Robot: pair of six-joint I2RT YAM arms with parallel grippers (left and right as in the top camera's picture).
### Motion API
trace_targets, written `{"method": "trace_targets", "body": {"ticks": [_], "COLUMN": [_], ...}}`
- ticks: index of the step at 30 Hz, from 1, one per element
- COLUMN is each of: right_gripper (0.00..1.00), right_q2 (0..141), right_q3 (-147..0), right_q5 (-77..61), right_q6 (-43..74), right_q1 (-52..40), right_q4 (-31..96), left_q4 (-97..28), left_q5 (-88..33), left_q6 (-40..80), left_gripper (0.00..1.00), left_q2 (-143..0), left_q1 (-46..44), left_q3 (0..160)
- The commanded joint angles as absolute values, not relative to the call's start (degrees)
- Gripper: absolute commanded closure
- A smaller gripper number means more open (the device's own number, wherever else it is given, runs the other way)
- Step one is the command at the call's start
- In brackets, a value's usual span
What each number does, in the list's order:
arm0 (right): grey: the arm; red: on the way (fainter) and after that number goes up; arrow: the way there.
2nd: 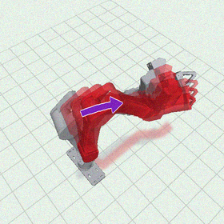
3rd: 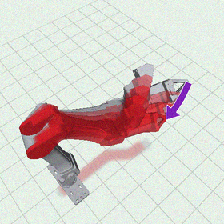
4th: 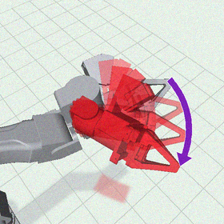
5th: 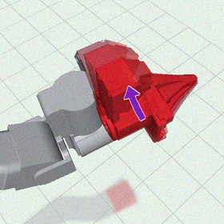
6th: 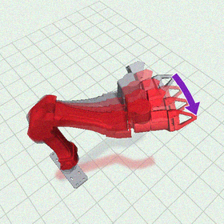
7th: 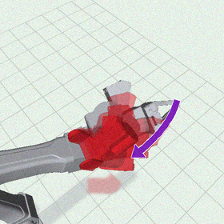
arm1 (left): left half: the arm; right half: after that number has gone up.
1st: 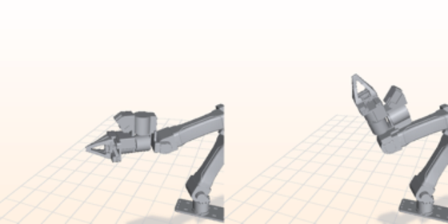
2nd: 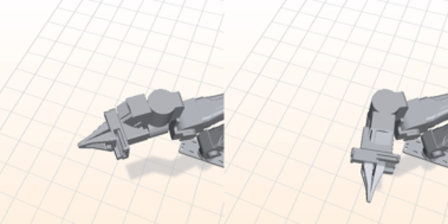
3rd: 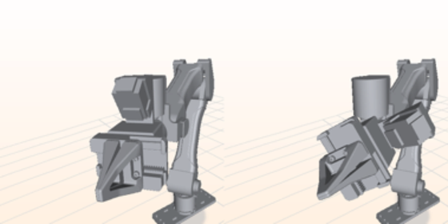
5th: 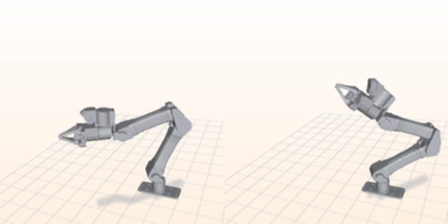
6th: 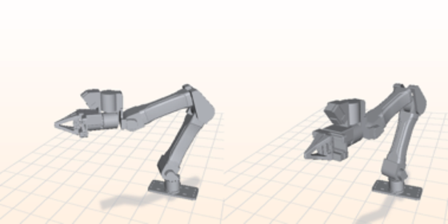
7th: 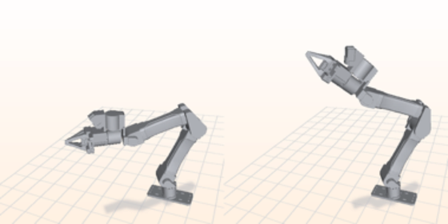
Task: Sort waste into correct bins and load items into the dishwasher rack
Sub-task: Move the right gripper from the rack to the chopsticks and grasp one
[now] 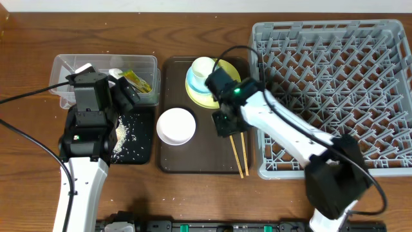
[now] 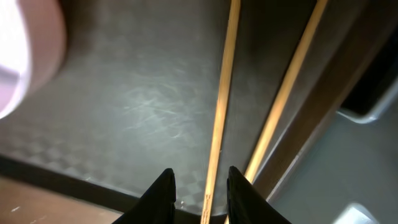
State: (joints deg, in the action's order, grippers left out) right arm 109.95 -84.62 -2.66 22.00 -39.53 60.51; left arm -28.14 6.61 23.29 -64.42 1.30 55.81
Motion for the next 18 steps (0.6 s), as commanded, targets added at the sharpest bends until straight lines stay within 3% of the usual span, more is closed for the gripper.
{"method": "trace_targets", "body": {"ticks": [1,18], "right_gripper": [0.74,0.76], "right_q2": [112.62,117.19], "right_q3": [-85.27,-82.08], "right_q5": [-0.01,0.58], "right_q6": [23.75,24.73], "right_q1": [-40.45,-40.60], "right_q4": [60.71,61.10], "left_q4": [-28.23,-28.23], "left_q5": [7.14,7.14], "left_q6": [22.55,22.55], "left_gripper": [0.06,0.06], "left_q2": [-64.40,-64.40], "left_q1": [1.48,1.48], "left_q3": [56.53,56.53]}}
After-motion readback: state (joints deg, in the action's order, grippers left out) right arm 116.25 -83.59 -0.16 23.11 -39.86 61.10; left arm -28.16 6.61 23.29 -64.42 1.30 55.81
